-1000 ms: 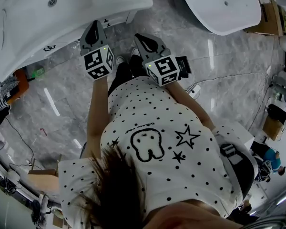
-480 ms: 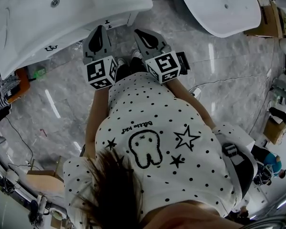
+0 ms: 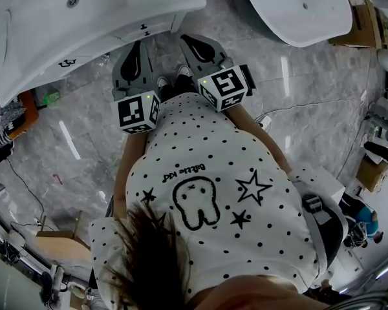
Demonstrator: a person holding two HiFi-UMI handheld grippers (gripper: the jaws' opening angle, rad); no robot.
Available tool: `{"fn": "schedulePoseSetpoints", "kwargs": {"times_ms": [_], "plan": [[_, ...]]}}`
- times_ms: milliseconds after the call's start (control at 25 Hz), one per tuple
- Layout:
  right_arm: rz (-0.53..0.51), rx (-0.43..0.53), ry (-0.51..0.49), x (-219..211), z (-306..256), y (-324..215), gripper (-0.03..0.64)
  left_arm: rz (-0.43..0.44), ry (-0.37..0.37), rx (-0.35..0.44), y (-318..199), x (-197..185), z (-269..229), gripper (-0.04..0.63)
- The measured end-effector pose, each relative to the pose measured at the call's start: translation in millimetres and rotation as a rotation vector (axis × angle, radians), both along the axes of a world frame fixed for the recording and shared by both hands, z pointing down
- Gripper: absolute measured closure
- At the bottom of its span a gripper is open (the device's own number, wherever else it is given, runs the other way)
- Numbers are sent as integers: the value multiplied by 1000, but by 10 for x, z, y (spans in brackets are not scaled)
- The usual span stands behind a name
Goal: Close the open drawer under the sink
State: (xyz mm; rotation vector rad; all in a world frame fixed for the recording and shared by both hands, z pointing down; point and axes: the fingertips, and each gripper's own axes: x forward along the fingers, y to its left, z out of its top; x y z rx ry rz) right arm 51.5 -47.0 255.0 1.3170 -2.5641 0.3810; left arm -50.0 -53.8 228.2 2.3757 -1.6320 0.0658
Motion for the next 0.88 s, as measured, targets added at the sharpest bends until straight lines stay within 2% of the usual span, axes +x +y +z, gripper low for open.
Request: {"fn": "schedulePoseSetpoints", "kwargs": {"times_ms": [240, 680, 880], "plan": [[-1, -1, -12, -31, -64, 84, 603, -3, 7, 5, 116, -102, -51, 591], [0, 14, -25, -228, -131, 342, 603, 58, 18, -31, 438, -215, 85, 591], [22, 1, -31, -320, -80, 450, 603, 74, -10, -30, 576, -323, 116, 591]]}}
